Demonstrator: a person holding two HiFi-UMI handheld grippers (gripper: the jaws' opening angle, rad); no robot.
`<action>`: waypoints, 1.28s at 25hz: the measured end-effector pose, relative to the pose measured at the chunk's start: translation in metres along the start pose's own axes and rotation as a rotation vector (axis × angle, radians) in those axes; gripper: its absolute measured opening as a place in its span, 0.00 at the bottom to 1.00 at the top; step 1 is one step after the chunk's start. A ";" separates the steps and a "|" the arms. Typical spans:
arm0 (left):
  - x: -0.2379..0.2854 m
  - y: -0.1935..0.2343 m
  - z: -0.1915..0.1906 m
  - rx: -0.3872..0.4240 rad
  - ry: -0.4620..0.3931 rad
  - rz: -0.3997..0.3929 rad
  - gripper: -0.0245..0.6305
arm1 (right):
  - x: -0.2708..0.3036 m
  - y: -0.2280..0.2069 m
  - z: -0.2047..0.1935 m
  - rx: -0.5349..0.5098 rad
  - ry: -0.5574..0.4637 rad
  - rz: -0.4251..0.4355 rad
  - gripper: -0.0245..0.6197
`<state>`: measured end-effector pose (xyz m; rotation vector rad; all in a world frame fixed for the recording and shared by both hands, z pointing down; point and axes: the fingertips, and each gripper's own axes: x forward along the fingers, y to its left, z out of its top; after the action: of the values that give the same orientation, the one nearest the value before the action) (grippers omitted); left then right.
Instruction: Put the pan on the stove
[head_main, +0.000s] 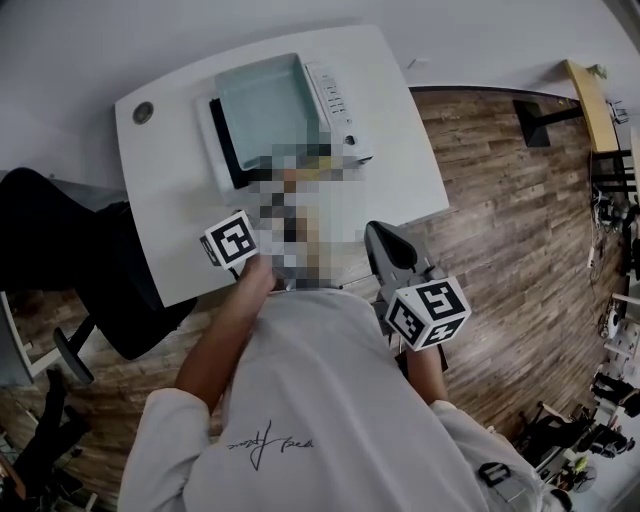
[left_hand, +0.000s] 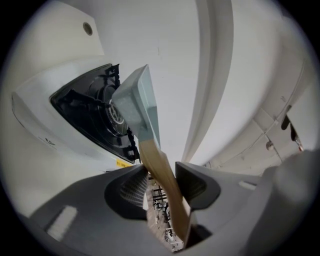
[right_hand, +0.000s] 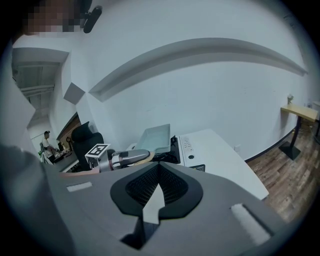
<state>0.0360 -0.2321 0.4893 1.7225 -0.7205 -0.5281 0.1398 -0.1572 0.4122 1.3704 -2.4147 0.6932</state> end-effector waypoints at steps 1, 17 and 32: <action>0.000 0.002 -0.001 -0.002 0.000 0.007 0.34 | 0.000 0.000 0.000 -0.001 0.002 -0.001 0.03; -0.001 0.020 -0.005 -0.077 0.013 0.017 0.34 | 0.004 0.000 -0.001 -0.008 0.014 0.012 0.03; -0.005 0.023 -0.004 -0.094 0.009 0.030 0.34 | -0.001 -0.003 -0.004 0.004 0.008 0.006 0.03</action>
<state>0.0310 -0.2300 0.5123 1.6234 -0.7035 -0.5250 0.1430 -0.1551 0.4160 1.3600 -2.4139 0.7042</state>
